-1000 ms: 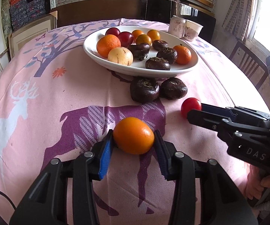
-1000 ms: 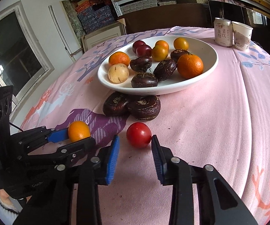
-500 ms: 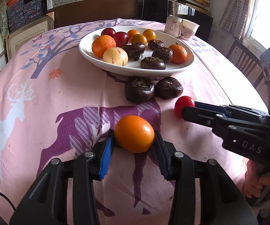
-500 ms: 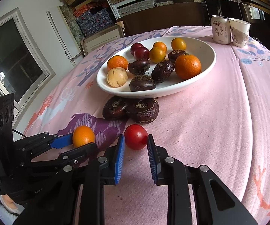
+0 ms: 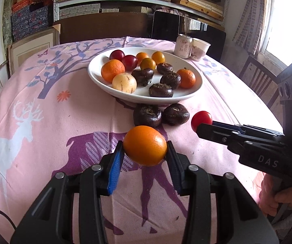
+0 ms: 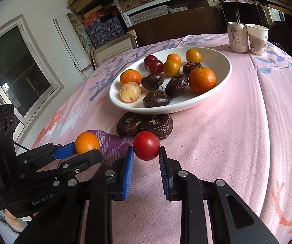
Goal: Organize fruits
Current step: 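Place the orange and red plum on the plate and open both grippers, then grasp a dark passion fruit with the right gripper while the left grasps another, then lower both passion fruits onto the plate and open both grippers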
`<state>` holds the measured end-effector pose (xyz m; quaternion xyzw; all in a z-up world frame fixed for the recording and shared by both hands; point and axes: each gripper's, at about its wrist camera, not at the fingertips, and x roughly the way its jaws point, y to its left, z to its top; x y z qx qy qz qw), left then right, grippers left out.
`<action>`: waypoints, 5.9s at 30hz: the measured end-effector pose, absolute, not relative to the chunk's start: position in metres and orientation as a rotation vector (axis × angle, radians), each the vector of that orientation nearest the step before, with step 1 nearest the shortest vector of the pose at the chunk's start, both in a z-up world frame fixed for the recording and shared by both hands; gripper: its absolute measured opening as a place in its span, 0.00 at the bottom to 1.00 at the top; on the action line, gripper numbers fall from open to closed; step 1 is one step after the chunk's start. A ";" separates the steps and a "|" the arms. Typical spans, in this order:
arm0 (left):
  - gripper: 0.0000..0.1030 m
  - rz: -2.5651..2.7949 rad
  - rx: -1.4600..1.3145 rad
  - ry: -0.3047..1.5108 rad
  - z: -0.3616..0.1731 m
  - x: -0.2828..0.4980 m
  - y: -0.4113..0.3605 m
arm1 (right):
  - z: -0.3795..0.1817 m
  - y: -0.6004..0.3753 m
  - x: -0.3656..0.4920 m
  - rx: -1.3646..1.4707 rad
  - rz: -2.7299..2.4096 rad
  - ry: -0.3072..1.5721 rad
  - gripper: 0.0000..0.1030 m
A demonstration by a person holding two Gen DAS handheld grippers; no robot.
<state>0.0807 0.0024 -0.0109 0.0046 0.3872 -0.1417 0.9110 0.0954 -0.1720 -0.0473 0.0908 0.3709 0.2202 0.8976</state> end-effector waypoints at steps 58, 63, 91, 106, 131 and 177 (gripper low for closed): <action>0.92 -0.098 -0.064 0.781 -0.005 0.123 0.023 | -0.036 -0.200 0.117 0.226 0.245 0.659 0.87; 0.93 -0.089 -0.036 0.798 -0.011 0.105 0.021 | -0.041 -0.192 0.108 0.200 0.279 0.687 0.87; 0.93 -0.055 0.060 0.952 -0.041 0.115 0.011 | -0.058 -0.140 0.141 0.047 0.373 0.831 0.43; 0.94 -0.089 0.055 0.878 -0.031 0.151 -0.015 | -0.060 -0.202 0.136 0.173 0.232 0.831 0.43; 0.45 -0.193 0.072 0.882 -0.034 0.145 -0.025 | -0.061 -0.196 0.137 0.147 0.228 0.837 0.46; 0.41 -0.133 0.239 0.612 0.007 0.094 -0.040 | -0.039 -0.207 0.099 0.197 0.268 0.698 0.44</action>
